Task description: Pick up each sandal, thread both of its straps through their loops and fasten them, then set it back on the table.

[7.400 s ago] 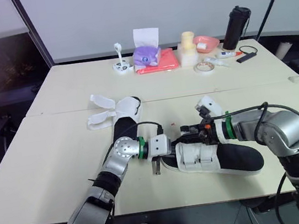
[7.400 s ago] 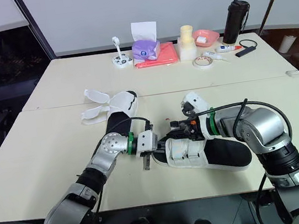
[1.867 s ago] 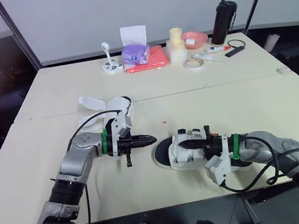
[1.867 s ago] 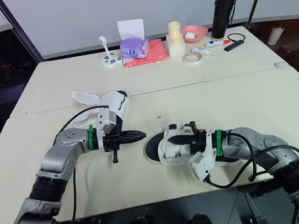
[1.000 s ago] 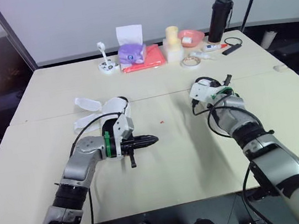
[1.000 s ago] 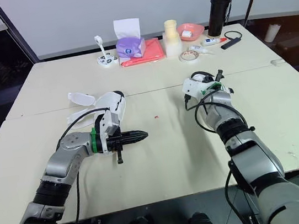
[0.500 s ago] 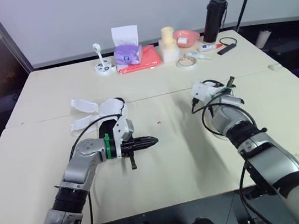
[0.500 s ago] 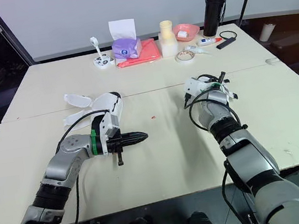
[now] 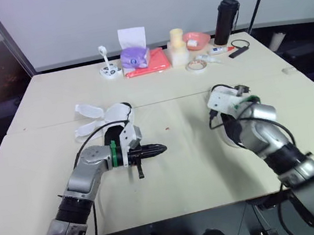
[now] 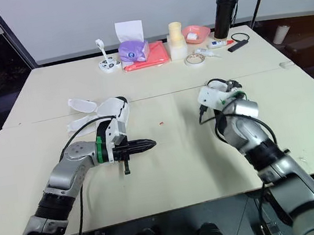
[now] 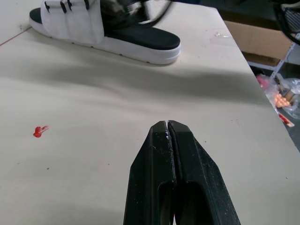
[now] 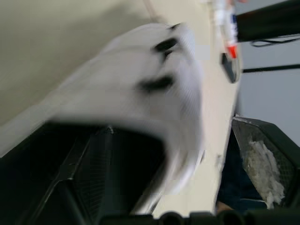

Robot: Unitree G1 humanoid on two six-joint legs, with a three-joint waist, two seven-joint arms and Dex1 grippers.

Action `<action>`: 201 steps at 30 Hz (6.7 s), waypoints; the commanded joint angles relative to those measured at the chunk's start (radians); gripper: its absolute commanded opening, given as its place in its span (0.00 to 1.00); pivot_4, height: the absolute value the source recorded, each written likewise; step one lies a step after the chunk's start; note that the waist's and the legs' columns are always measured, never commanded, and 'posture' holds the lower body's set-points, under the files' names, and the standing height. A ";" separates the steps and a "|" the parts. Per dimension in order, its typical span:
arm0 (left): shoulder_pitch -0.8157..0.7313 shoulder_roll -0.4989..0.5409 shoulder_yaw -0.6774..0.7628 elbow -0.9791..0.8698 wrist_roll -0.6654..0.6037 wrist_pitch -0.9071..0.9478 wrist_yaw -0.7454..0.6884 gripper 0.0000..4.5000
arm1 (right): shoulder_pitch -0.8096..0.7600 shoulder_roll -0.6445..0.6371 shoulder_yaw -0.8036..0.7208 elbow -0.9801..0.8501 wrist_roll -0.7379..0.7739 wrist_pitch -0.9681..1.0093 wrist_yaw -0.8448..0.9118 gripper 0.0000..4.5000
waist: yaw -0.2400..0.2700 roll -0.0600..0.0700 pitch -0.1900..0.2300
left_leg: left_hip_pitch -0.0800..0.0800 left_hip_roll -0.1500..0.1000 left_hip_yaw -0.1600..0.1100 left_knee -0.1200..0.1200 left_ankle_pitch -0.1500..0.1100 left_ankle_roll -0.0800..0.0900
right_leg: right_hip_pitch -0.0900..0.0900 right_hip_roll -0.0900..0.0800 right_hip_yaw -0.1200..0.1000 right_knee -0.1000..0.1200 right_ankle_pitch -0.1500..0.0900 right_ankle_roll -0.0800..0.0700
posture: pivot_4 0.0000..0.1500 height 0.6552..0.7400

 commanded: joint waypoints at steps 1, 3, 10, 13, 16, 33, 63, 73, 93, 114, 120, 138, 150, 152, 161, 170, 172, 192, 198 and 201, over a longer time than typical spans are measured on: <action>-0.018 0.002 0.020 -0.022 0.007 -0.033 0.017 0.00 | 0.091 -0.047 -0.065 -0.296 0.063 0.109 0.182 0.99 | 0.001 0.000 0.000 | 0.000 0.000 0.000 0.000 0.000 0.000 | 0.000 0.000 0.000 0.000 0.000 0.000 | 1.00 1.00; -0.029 -0.002 0.032 -0.018 0.011 -0.041 0.038 0.00 | 0.147 -0.072 -0.108 -0.427 0.126 0.174 0.279 0.99 | 0.002 0.000 0.000 | 0.000 0.000 0.000 0.001 0.000 0.000 | 0.001 0.000 0.000 0.000 0.000 0.000 | 1.00 1.00; -0.058 0.004 0.054 0.025 0.129 -0.162 0.200 0.00 | 0.092 -0.037 -0.293 -0.682 0.389 0.420 0.414 0.99 | 0.005 0.000 0.000 | 0.000 0.000 -0.004 0.009 -0.001 0.002 | 0.004 0.000 -0.001 0.001 0.000 0.000 | 1.00 1.00; -0.070 0.028 0.052 0.046 0.245 -0.276 0.305 0.00 | 0.048 0.029 -0.371 -0.718 0.516 0.558 0.420 0.99 | 0.007 -0.001 0.000 | 0.000 0.000 -0.005 0.008 -0.002 0.002 | 0.004 0.000 -0.001 0.000 0.000 0.000 | 1.00 1.00; -0.074 0.056 0.050 0.066 0.354 -0.371 0.409 0.12 | 0.028 0.081 -0.403 -0.733 0.608 0.631 0.386 1.00 | 0.013 -0.001 0.000 | 0.000 0.000 -0.005 0.008 -0.002 0.003 | 0.004 0.000 -0.001 0.000 0.000 0.000 | 1.00 1.00; -0.082 0.227 -0.008 0.146 0.858 -0.588 0.820 0.99 | -0.062 0.319 -0.510 -0.725 0.972 0.804 0.157 1.00 | 0.029 0.000 0.000 | -0.001 0.000 -0.001 0.008 -0.002 0.003 | 0.001 0.000 -0.001 0.004 0.000 0.000 | 1.00 1.00; -0.327 0.075 -0.192 0.672 1.073 -0.567 1.116 0.99 | -0.024 0.219 -0.430 -0.683 1.185 0.712 -0.119 1.00 | 0.029 -0.001 0.000 | -0.002 0.000 0.003 0.009 -0.002 0.003 | -0.004 0.000 0.002 0.011 0.000 0.000 | 1.00 1.00; -0.375 0.059 -0.218 0.795 1.059 -0.575 1.145 0.13 | -0.017 0.192 -0.420 -0.673 1.216 0.695 -0.157 1.00 | 0.029 -0.001 -0.001 | -0.001 0.001 0.003 0.009 -0.002 0.002 | -0.004 0.001 0.002 0.013 0.000 0.000 | 1.00 1.00; -0.598 0.105 -0.413 0.860 1.013 -1.702 1.016 0.01 | -0.045 0.037 -0.496 -0.571 1.253 0.588 -0.154 1.00 | 0.028 -0.004 0.000 | -0.018 -0.001 0.003 0.012 -0.001 0.002 | -0.019 -0.001 0.001 0.012 0.001 0.000 | 1.00 1.00; -0.787 0.064 -0.738 0.766 1.820 -1.566 1.835 0.01 | -0.006 -0.026 -0.545 -0.628 1.350 0.611 -0.191 1.00 | 0.031 -0.005 0.001 | -0.017 -0.001 0.004 0.013 0.001 0.004 | -0.018 0.000 0.001 0.014 0.001 0.001 | 1.00 1.00; -0.829 0.017 -0.850 0.896 1.852 -1.484 2.004 0.01 | 0.001 -0.021 -0.544 -0.634 1.365 0.619 -0.215 1.00 | 0.031 -0.005 0.001 | -0.017 -0.001 0.004 0.013 0.001 0.004 | -0.018 0.000 0.001 0.014 0.000 0.001 | 1.00 1.00; -0.864 -0.053 -0.889 1.096 1.764 -1.396 2.026 0.01 | 0.011 -0.019 -0.521 -0.639 1.389 0.618 -0.251 1.00 | 0.032 -0.005 0.001 | -0.017 -0.001 0.004 0.014 0.001 0.004 | -0.018 -0.001 0.001 0.015 0.001 0.001 | 1.00 1.00; -0.830 -0.080 -0.896 1.147 1.716 -1.383 1.957 0.09 | 0.020 -0.020 -0.510 -0.644 1.400 0.618 -0.269 1.00 | 0.034 -0.005 0.001 | -0.017 -0.001 0.004 0.015 0.001 0.004 | -0.017 -0.001 0.001 0.016 0.001 0.001 | 1.00 1.00; -0.823 -0.077 -0.884 1.156 1.687 -1.399 1.921 0.22 | 0.021 -0.019 -0.508 -0.645 1.401 0.617 -0.271 1.00 | 0.032 -0.006 0.001 | -0.017 -0.001 0.004 0.015 0.001 0.004 | -0.017 -0.001 0.001 0.016 0.001 0.001 | 1.00 1.00; -0.799 -0.008 -0.838 1.157 1.561 -1.534 1.744 0.99 | 0.024 -0.014 -0.497 -0.644 1.401 0.611 -0.278 1.00 | 0.030 -0.006 0.001 | -0.016 -0.001 0.004 0.016 0.001 0.004 | -0.017 -0.001 0.001 0.017 0.001 0.001 | 1.00 1.00; -0.748 0.088 -0.647 1.310 1.237 -1.817 1.270 0.99 | 0.070 -0.036 -0.430 -0.636 1.373 0.543 -0.267 1.00 | 0.024 -0.007 0.000 | -0.016 -0.001 0.004 0.015 0.001 0.004 | -0.018 0.000 0.001 0.017 0.001 0.001 | 1.00 1.00; -0.738 0.094 -0.558 1.383 1.144 -1.826 1.094 0.99 | 0.090 -0.064 -0.387 -0.622 1.350 0.495 -0.247 1.00 | 0.024 -0.007 0.000 | -0.016 -0.001 0.004 0.015 0.001 0.004 | -0.018 0.000 0.001 0.017 0.001 0.001 | 1.00 1.00; -0.322 0.038 0.217 0.652 0.200 -0.358 -0.309 1.00 | 0.121 -0.143 -0.110 -0.289 1.096 -0.008 0.013 0.00 | -0.026 -0.007 0.000 | -0.016 0.000 0.001 0.021 0.001 0.004 | -0.015 0.001 0.000 0.019 0.000 0.001 | 1.00 1.00; -0.288 0.005 0.212 0.543 0.165 -0.154 -0.191 1.00 | 0.122 -0.068 -0.085 -0.215 1.068 -0.091 0.050 0.00 | -0.022 -0.007 0.000 | -0.016 0.000 -0.001 0.024 0.001 0.004 | -0.014 0.001 0.000 0.021 0.001 0.001 | 1.00 1.00; -0.303 -0.005 0.216 0.564 0.152 -0.088 -0.150 1.00 | 0.113 -0.029 -0.068 -0.167 1.047 -0.116 0.059 0.00 | -0.018 -0.007 0.000 | -0.016 0.000 -0.001 0.025 0.001 0.004 | -0.013 0.001 0.000 0.021 0.001 0.001 | 1.00 1.00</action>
